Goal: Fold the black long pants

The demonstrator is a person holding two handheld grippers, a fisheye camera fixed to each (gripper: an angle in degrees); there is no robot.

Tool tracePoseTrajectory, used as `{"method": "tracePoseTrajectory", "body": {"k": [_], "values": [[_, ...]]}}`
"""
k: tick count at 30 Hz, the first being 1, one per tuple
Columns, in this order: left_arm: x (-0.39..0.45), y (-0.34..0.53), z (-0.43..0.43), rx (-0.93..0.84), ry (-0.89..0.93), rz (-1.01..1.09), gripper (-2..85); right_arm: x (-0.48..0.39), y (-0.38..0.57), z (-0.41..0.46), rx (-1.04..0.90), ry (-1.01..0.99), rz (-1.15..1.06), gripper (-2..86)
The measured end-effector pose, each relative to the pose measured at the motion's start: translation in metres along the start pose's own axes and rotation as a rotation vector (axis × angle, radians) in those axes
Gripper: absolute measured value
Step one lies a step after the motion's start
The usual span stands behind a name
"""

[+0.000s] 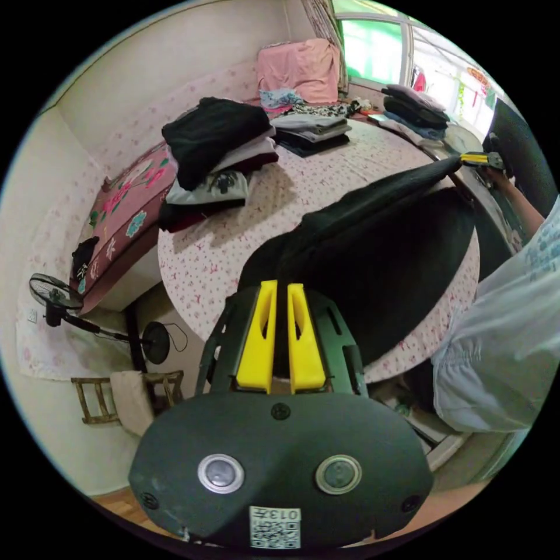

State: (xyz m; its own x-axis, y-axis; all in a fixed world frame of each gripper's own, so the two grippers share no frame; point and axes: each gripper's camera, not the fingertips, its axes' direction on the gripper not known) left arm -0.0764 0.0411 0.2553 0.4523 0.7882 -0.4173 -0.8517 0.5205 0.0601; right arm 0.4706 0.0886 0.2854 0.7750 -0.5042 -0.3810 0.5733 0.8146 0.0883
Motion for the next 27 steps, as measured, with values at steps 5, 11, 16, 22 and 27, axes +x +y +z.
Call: {"method": "tracePoseTrajectory", "body": {"k": [5,11,16,22,27], "values": [[0.045,0.074,0.025,-0.087,0.074,-0.104,1.6,-0.054,0.112,0.003,-0.095,0.003,0.133,1.8],[0.071,0.117,0.073,-0.149,0.104,-0.182,1.5,-0.103,0.181,0.054,-0.237,0.046,0.050,2.2],[0.082,0.129,0.064,-0.151,0.088,-0.117,1.4,-0.104,0.212,0.035,-0.196,0.062,0.064,1.9],[0.097,0.154,0.056,-0.139,0.065,-0.098,1.5,-0.111,0.269,0.001,-0.084,0.101,0.087,1.7],[0.107,0.170,0.092,-0.199,0.120,-0.162,1.7,-0.120,0.315,0.037,-0.175,0.041,0.098,2.1]]}}
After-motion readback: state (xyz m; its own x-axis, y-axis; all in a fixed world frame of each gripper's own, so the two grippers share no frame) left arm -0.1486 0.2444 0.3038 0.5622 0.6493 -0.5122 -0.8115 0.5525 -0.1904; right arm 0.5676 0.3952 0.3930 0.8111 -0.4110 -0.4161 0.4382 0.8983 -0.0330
